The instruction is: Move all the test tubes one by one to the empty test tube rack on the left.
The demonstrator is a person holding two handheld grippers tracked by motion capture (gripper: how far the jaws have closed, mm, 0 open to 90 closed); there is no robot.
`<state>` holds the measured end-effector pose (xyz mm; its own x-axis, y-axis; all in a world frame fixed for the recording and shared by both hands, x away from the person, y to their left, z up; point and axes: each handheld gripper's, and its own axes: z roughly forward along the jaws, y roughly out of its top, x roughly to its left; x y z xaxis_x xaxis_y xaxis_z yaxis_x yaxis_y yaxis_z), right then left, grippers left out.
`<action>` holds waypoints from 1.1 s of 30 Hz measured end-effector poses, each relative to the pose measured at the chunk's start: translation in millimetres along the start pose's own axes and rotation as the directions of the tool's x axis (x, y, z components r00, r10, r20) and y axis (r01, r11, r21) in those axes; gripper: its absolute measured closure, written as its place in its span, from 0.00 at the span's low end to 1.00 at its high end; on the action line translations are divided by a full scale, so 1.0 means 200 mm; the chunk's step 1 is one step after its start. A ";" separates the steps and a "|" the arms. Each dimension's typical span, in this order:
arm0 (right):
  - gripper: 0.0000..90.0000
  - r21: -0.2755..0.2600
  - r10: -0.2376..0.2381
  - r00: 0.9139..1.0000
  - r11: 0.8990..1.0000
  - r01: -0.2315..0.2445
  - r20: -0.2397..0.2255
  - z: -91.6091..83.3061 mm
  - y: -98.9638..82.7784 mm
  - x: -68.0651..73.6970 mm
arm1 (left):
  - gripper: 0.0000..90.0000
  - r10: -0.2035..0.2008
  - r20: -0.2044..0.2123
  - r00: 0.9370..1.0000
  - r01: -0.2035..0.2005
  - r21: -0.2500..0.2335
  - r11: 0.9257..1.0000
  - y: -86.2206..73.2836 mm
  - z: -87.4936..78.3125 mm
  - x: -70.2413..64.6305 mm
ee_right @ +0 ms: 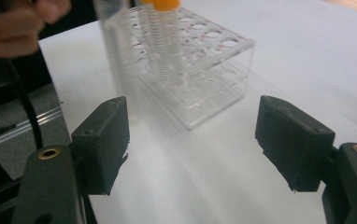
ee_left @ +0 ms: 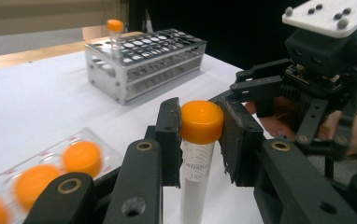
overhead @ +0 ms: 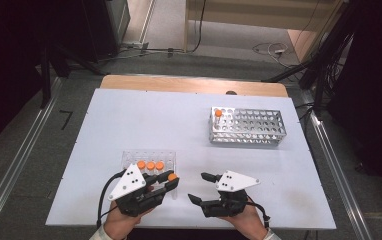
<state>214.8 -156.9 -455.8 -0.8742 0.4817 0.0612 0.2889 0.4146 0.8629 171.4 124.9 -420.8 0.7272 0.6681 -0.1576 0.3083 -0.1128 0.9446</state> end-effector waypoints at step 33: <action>0.28 -0.011 0.045 0.990 0.999 -0.044 0.132 -0.09 -0.05 -0.13 | 0.78 -0.016 -0.296 0.955 -0.002 -0.062 0.998 0.07 -0.28 0.26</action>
<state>228.5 -187.2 -456.2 -0.8010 0.5977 0.0331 0.3227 0.3847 0.8648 179.0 198.2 -399.2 0.5079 0.8576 -0.0804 0.2682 -0.0688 0.9609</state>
